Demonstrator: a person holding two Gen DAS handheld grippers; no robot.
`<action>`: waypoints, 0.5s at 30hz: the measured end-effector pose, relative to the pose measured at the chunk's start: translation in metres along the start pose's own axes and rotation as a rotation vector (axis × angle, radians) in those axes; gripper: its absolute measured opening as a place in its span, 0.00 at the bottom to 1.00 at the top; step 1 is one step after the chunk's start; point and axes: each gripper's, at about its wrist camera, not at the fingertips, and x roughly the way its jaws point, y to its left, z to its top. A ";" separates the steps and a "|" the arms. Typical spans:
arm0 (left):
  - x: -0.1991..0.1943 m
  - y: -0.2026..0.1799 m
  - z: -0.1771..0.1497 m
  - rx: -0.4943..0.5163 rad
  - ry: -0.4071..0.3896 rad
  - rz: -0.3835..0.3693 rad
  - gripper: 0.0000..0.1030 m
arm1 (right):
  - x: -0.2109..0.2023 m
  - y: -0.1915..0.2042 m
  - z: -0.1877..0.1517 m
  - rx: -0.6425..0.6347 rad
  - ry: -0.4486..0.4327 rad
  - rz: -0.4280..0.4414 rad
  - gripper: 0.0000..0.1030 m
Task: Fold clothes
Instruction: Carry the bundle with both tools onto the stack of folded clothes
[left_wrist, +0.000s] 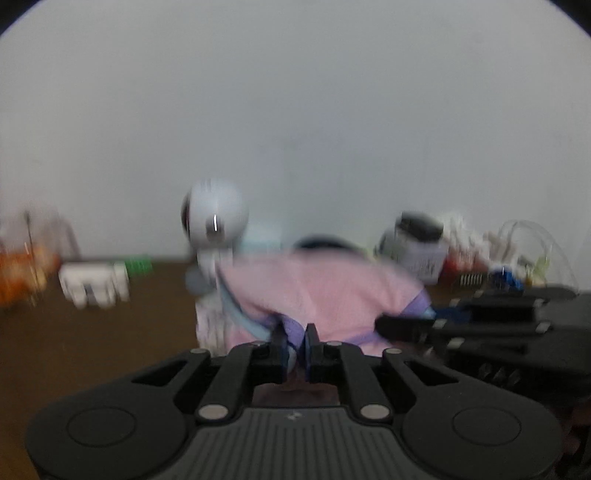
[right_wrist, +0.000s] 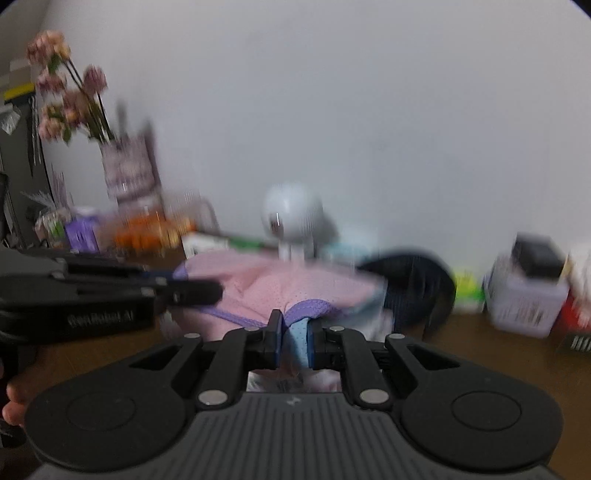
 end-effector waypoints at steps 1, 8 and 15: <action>0.007 0.004 -0.008 -0.007 0.019 -0.001 0.16 | 0.001 0.000 -0.008 0.002 0.001 0.001 0.20; -0.037 0.022 0.018 -0.047 -0.072 0.065 0.46 | -0.042 -0.010 -0.009 0.001 -0.098 -0.046 0.52; 0.006 0.009 0.053 -0.047 -0.050 0.067 0.03 | -0.018 -0.014 0.022 0.062 -0.135 -0.047 0.21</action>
